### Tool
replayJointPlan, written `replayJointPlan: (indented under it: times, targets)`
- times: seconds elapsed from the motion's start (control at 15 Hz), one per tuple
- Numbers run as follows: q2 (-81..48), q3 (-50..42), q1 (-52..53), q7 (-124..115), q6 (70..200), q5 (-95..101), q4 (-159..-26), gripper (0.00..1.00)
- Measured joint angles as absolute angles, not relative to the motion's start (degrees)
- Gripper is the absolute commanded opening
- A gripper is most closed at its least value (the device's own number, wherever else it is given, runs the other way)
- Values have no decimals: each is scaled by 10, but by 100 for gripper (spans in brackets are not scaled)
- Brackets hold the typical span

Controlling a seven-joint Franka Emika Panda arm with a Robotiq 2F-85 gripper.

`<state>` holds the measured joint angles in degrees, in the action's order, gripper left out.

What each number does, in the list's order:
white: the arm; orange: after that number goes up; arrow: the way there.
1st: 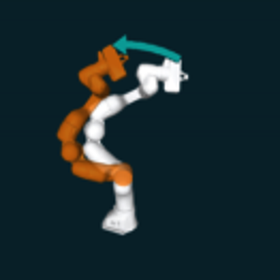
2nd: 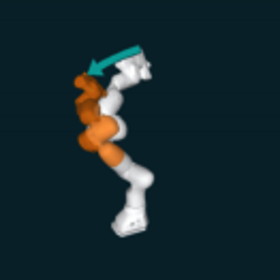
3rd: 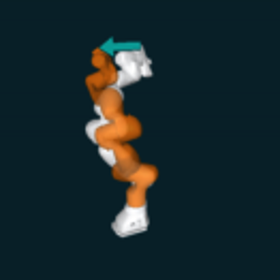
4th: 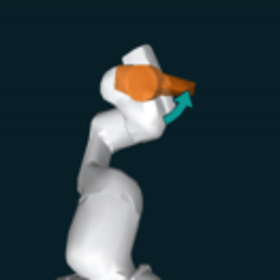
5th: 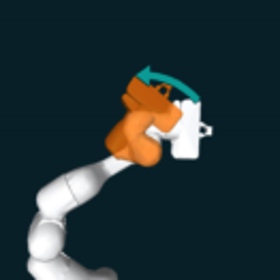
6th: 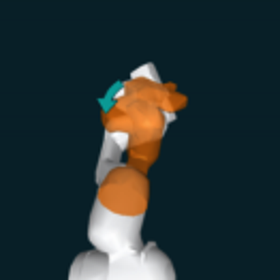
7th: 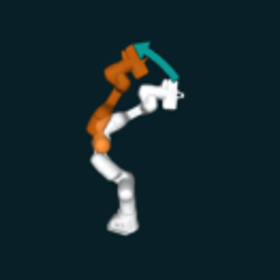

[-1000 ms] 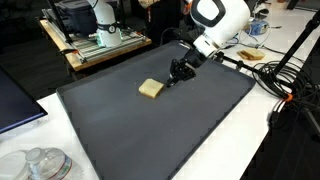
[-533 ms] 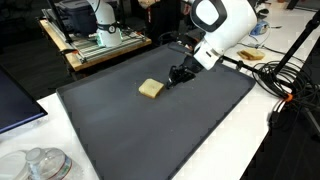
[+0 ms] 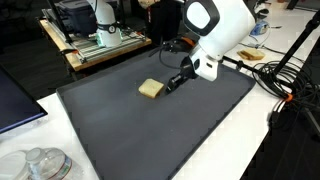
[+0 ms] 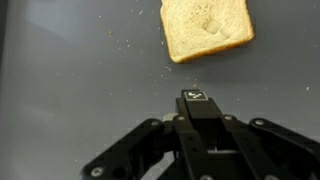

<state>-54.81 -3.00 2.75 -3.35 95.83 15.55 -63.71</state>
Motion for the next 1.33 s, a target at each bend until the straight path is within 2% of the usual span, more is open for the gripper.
replayJointPlan:
  times: [1.33]
  targets:
    - [-581,67,-172,457,914,-62,-608,5]
